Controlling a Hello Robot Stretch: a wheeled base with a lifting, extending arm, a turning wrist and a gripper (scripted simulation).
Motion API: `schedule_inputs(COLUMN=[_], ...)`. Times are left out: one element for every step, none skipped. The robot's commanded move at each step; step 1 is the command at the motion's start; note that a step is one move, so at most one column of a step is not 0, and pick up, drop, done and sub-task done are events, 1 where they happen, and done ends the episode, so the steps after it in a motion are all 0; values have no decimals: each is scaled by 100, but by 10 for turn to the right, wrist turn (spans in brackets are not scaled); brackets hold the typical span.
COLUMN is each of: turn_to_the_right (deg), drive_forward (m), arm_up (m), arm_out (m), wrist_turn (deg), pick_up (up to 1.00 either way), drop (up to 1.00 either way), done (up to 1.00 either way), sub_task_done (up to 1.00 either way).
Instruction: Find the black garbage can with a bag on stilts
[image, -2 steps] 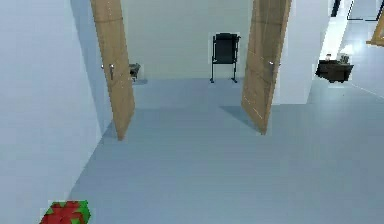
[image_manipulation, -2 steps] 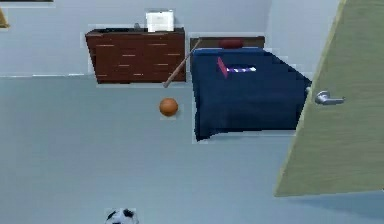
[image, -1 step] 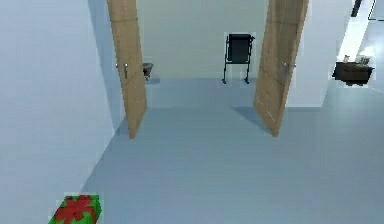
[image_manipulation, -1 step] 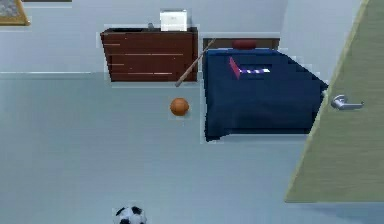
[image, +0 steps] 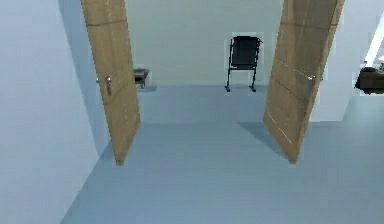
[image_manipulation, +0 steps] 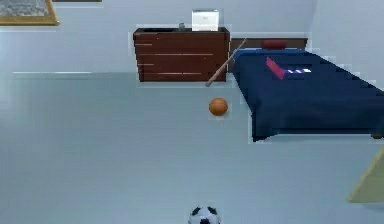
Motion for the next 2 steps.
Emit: schedule_inputs(turn_to_the_right=[30,0], drive_forward=[0,100], arm_up=[0,0], arm_out=[0,0], wrist_turn=[0,0], pick_up=[0,0], drop=[0,0], done=[0,0], sub_task_done=[0,0])
